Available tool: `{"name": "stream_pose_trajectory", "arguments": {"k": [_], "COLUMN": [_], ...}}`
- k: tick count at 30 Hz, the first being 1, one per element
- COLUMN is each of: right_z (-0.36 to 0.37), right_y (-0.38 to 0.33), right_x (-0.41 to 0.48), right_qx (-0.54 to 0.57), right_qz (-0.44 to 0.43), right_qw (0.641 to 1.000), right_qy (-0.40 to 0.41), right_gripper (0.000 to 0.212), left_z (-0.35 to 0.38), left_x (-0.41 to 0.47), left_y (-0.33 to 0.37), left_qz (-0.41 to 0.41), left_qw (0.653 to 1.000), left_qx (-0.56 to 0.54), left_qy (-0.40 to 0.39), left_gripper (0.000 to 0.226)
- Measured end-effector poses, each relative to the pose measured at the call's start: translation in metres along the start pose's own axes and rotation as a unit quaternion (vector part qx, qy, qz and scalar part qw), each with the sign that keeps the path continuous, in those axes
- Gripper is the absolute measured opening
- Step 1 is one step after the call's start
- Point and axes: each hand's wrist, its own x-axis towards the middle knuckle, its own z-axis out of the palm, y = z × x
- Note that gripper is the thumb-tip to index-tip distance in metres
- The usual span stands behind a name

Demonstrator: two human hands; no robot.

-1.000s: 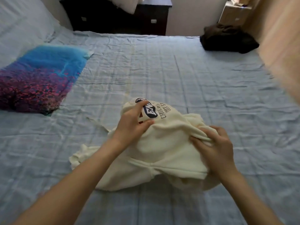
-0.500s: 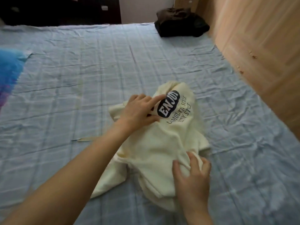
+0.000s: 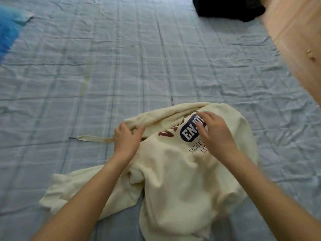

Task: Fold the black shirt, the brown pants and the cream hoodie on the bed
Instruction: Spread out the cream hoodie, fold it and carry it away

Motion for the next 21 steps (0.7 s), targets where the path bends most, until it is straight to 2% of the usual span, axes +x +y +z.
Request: {"name": "stream_pose_trajectory", "arguments": {"k": [3,5,7,8,10,12,13,16,18,20,21], "right_z": [0.033,0.057,0.082,0.093,0.104,0.1,0.094,0.065,0.038,0.007,-0.007], "right_y": [-0.007,-0.021,-0.033,-0.036,-0.035,-0.031,-0.03,-0.03,-0.027,-0.016,-0.009], "right_x": [0.067,0.098,0.111,0.114,0.118,0.124,0.129,0.155,0.181,0.211,0.225], "right_qx": [-0.019,-0.06,-0.121,-0.139,-0.118,-0.054,-0.023,0.041,0.056,0.025,-0.015], "right_qz": [-0.095,-0.175,-0.222,-0.228,-0.218,-0.216,-0.213,-0.191,-0.161,-0.135,-0.119], "right_qw": [0.994,0.975,0.945,0.934,0.933,0.945,0.953,0.973,0.985,0.99,0.991], "right_qy": [-0.049,-0.127,-0.208,-0.235,-0.259,-0.238,-0.215,-0.124,-0.039,0.041,0.063], "right_gripper": [0.047,0.065,0.08,0.08,0.059,0.031,0.022,0.019,0.021,0.024,0.025], "left_z": [0.024,0.039,0.046,0.045,0.038,0.033,0.032,0.035,0.033,0.024,0.02], "left_x": [0.009,0.01,0.011,0.012,0.013,0.004,-0.002,-0.022,-0.028,-0.03,-0.03], "left_y": [-0.002,-0.002,-0.004,-0.006,-0.011,-0.016,-0.017,-0.021,-0.018,-0.007,-0.003], "left_qz": [-0.07,-0.057,-0.01,0.021,0.076,0.098,0.083,-0.026,0.003,0.088,0.129], "left_qw": [0.996,0.997,0.998,0.997,0.994,0.992,0.994,0.995,0.983,0.986,0.985], "left_qx": [-0.051,-0.052,-0.059,-0.068,-0.081,-0.073,-0.054,0.094,0.18,0.135,0.106], "left_qy": [-0.016,-0.019,-0.027,-0.031,-0.015,0.026,0.037,-0.005,-0.018,0.032,0.055], "left_gripper": [0.076,0.08,0.088,0.09,0.09,0.089,0.09,0.091,0.06,0.026,0.023]}}
